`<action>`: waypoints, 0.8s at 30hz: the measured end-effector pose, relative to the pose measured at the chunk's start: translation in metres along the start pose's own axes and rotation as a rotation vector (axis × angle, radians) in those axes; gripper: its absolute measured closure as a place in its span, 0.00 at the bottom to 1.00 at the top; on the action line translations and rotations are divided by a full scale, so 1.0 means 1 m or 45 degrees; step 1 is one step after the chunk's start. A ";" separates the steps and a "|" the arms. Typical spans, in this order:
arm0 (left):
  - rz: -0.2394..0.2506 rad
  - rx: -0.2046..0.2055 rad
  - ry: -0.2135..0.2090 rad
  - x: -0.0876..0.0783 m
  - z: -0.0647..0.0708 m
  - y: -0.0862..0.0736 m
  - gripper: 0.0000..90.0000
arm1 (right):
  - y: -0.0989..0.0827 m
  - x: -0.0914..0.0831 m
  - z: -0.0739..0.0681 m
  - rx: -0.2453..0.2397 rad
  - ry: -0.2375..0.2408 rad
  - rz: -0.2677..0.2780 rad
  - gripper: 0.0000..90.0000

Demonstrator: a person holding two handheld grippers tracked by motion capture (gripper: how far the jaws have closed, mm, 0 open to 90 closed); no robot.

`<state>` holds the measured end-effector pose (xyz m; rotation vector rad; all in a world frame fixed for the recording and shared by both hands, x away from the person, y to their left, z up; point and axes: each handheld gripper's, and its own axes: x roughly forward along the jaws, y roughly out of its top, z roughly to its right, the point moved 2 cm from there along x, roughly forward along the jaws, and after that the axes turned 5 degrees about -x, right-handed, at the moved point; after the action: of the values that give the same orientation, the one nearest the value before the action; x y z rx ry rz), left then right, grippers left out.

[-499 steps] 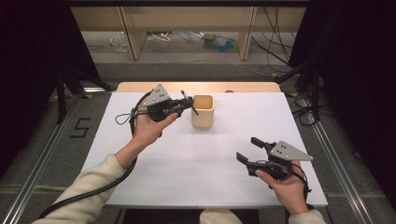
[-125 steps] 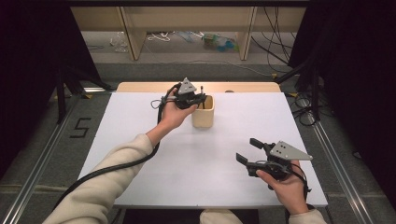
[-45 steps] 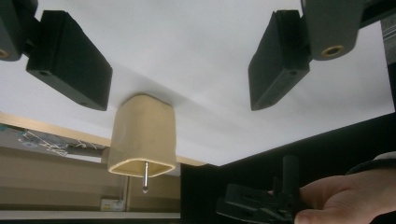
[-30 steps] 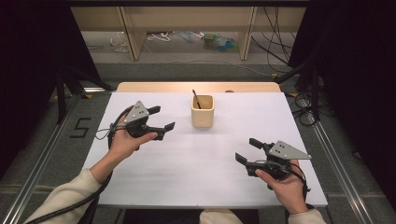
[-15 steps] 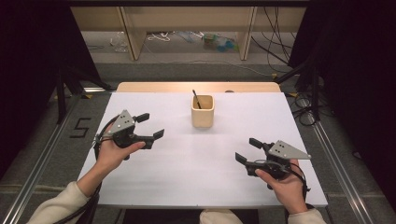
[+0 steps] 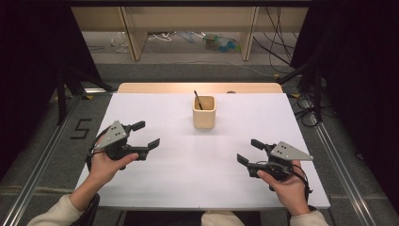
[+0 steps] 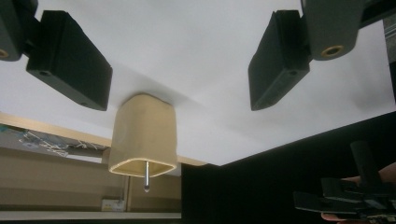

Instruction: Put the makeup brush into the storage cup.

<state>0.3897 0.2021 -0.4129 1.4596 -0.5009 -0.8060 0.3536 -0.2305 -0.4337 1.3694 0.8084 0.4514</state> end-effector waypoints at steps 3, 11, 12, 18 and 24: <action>0.009 -0.012 -0.002 -0.008 0.001 -0.003 0.17 | 0.000 0.001 -0.001 0.005 0.014 0.018 0.25; 0.052 -0.077 0.007 -0.021 0.003 -0.010 0.17 | 0.000 0.001 0.000 -0.003 0.005 0.000 0.25; 0.067 -0.085 -0.002 -0.020 0.005 -0.009 0.17 | 0.000 0.001 -0.001 -0.002 0.008 0.001 0.25; 0.096 -0.066 -0.010 -0.018 0.017 -0.007 0.17 | 0.000 0.001 0.000 -0.004 0.008 0.001 0.25; 0.105 -0.088 -0.002 -0.015 0.018 -0.009 0.17 | 0.000 0.001 0.000 -0.004 0.008 0.003 0.25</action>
<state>0.3646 0.2017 -0.4178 1.3661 -0.5262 -0.7521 0.3540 -0.2296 -0.4339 1.3669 0.8113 0.4590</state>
